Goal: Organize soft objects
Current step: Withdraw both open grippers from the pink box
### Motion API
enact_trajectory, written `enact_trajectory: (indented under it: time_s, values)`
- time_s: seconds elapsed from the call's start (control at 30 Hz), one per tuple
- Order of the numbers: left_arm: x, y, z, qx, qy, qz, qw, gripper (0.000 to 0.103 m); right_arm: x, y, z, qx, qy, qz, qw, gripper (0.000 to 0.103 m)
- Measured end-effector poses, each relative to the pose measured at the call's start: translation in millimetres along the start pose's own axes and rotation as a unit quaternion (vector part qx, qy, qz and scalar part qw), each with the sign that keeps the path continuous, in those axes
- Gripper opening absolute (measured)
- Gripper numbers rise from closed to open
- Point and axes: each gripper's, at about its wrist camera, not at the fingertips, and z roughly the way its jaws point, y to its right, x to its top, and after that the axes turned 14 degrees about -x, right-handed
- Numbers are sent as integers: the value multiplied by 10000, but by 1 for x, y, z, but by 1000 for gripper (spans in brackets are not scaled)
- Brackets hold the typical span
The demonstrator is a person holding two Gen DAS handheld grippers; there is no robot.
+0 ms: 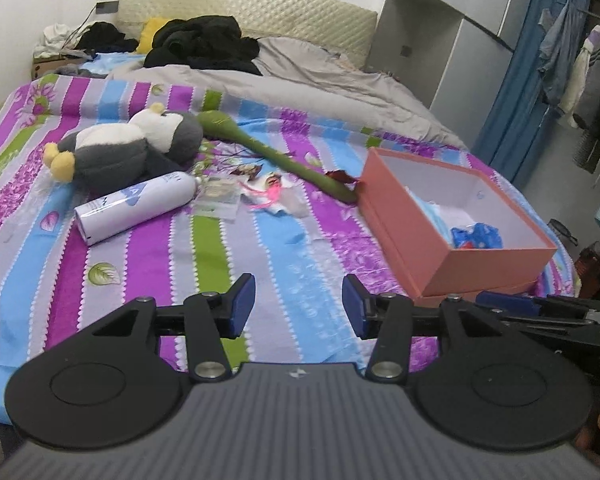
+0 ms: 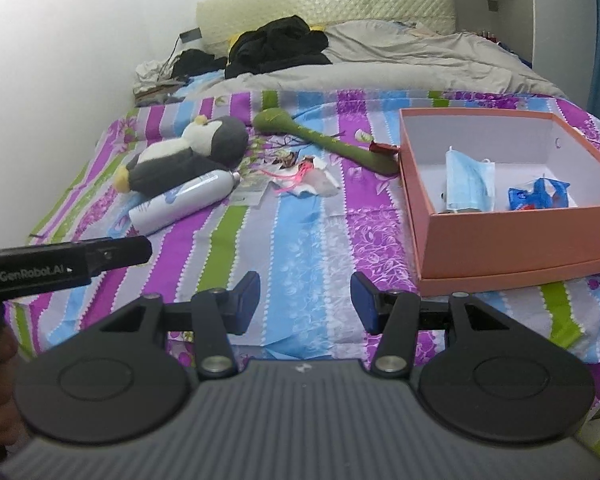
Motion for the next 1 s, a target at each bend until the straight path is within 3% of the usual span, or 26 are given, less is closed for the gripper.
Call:
enact_trajectory:
  time_s: [0.43,1.0]
  values:
    - [19,-58,60,86,-59,-120,9999,54,11,-16,53,-199,-45,-184,9996,53]
    - [34,-110,151,355,-236,-213,9989,55,54,-33,129,-348,346,-265,9984,52]
